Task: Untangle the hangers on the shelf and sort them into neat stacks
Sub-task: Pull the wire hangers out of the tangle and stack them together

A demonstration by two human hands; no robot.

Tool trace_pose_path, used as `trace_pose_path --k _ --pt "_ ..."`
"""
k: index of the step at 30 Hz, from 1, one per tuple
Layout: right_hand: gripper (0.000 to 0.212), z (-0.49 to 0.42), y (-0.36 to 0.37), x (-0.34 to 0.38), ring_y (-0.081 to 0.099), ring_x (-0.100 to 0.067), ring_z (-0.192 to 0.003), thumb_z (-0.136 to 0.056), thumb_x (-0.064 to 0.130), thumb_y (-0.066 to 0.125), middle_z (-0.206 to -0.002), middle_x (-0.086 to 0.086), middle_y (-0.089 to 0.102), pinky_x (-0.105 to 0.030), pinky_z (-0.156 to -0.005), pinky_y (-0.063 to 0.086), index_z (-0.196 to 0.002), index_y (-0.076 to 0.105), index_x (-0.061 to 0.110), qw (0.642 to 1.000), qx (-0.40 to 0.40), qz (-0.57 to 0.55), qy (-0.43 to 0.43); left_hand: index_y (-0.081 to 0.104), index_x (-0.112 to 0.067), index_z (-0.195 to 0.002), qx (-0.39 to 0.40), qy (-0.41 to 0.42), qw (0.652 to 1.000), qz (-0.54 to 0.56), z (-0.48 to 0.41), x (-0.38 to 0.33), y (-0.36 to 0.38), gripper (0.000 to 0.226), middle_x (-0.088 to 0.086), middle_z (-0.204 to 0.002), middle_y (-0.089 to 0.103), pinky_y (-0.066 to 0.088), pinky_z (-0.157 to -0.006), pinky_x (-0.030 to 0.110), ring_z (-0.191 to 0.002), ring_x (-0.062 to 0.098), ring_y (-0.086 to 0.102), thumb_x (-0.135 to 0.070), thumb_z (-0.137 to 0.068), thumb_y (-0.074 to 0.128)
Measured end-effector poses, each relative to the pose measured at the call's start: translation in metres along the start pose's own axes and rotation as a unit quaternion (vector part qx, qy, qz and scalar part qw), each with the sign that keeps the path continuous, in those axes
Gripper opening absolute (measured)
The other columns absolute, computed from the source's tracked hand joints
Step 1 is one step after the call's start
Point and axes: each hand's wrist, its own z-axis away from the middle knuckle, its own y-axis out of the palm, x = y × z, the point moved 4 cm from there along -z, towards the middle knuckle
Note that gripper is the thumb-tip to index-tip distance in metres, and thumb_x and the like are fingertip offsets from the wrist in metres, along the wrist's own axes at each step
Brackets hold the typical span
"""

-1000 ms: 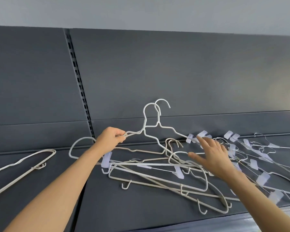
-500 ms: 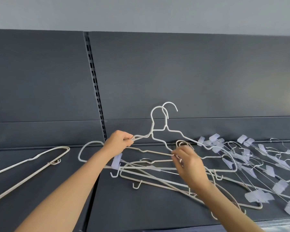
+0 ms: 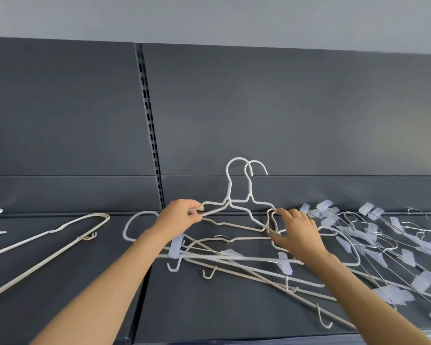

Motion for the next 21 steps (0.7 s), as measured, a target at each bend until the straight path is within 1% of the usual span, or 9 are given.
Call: trace_pose_path --k 2,3,4,5,9,12,14,17,21 --pt "0.012 0.000 -0.002 -0.001 0.057 -0.024 -0.088 -0.082 0.029 0.060 -0.087 0.002 0.064 -0.035 -0.076 0.044 -0.092 0.065 0.025 0.992 -0.007 -0.126 0.013 0.055 -0.023 -0.125 0.020 -0.004 0.999 -0.039 0.004 0.005 -0.003 0.040 -0.003 -0.102 0.062 0.048 -0.091 0.040 -0.095 0.017 0.059 -0.021 -0.085 0.060" --pt "0.016 0.000 0.000 -0.001 0.054 -0.022 -0.072 -0.081 0.024 0.061 -0.066 0.008 0.059 -0.034 -0.065 0.042 -0.067 0.061 0.031 0.985 0.003 -0.172 0.017 0.049 -0.027 -0.131 0.026 -0.011 0.998 -0.051 0.005 0.009 -0.005 0.047 -0.002 -0.116 0.061 0.045 -0.098 0.040 -0.107 0.017 0.057 -0.024 -0.085 0.061" --pt "0.033 -0.001 0.002 -0.002 0.045 -0.019 -0.060 -0.080 0.021 0.062 -0.051 0.008 0.050 -0.032 -0.057 0.037 -0.049 0.053 0.030 0.980 0.019 -0.196 0.014 0.044 -0.030 -0.134 0.028 -0.018 0.998 -0.060 0.008 0.014 -0.008 0.052 -0.002 -0.127 0.058 0.041 -0.103 0.040 -0.117 0.017 0.053 -0.027 -0.085 0.061" --pt "0.041 -0.002 0.004 -0.003 0.037 -0.016 -0.054 -0.080 0.020 0.063 -0.044 0.009 0.046 -0.031 -0.053 0.031 -0.042 0.049 0.028 0.977 0.036 -0.210 0.012 0.040 -0.032 -0.136 0.023 -0.023 0.997 -0.065 0.011 0.018 -0.011 0.054 -0.003 -0.132 0.054 0.038 -0.105 0.041 -0.121 0.017 0.050 -0.029 -0.086 0.060" --pt "0.044 -0.009 0.005 -0.009 0.029 -0.006 -0.045 -0.077 0.013 0.070 -0.037 0.009 0.039 -0.017 -0.045 0.026 -0.040 0.053 0.030 0.961 0.081 -0.266 0.001 0.048 -0.024 -0.132 -0.038 -0.005 0.996 -0.081 0.029 0.029 -0.021 0.040 -0.006 -0.130 0.051 0.037 -0.103 0.034 -0.121 0.014 0.046 -0.024 -0.092 0.052" --pt "0.031 -0.016 0.005 -0.019 0.027 -0.006 -0.043 -0.077 0.009 0.070 -0.044 0.007 0.036 -0.015 -0.043 0.026 -0.048 0.058 0.010 0.953 0.086 -0.291 -0.004 0.064 -0.030 -0.088 -0.030 -0.005 0.999 -0.023 0.046 0.032 -0.016 0.017 -0.009 -0.098 0.060 0.043 -0.083 0.025 -0.094 0.011 0.056 -0.022 -0.091 0.051" --pt "0.030 -0.021 0.005 -0.026 0.031 -0.006 -0.047 -0.078 0.008 0.069 -0.048 0.001 0.040 -0.016 -0.045 0.025 -0.050 0.058 0.005 0.950 0.087 -0.300 0.002 0.056 -0.032 -0.066 0.002 -0.025 0.999 -0.023 0.053 0.036 -0.009 0.026 -0.014 -0.077 0.054 0.040 -0.070 0.022 -0.074 0.009 0.051 -0.024 -0.090 0.049" --pt "0.032 -0.026 0.006 -0.034 0.033 -0.006 -0.045 -0.079 0.007 0.067 -0.043 0.007 0.044 -0.015 -0.046 0.028 -0.048 0.058 0.007 0.948 0.085 -0.307 0.012 0.056 -0.015 -0.071 0.032 -0.073 0.996 -0.030 0.059 0.051 0.000 0.024 -0.009 -0.066 0.047 0.036 -0.066 0.026 -0.062 0.011 0.039 -0.025 -0.090 0.045" --pt "0.044 -0.022 0.003 -0.038 0.033 -0.005 -0.038 -0.080 0.006 0.065 -0.033 0.010 0.038 -0.014 -0.044 0.028 -0.041 0.050 0.017 0.949 0.084 -0.303 0.005 0.066 -0.017 -0.081 0.027 -0.088 0.996 0.006 0.063 0.057 0.001 0.017 -0.009 -0.076 0.062 0.042 -0.067 0.017 -0.066 0.004 0.053 -0.019 -0.090 0.052"
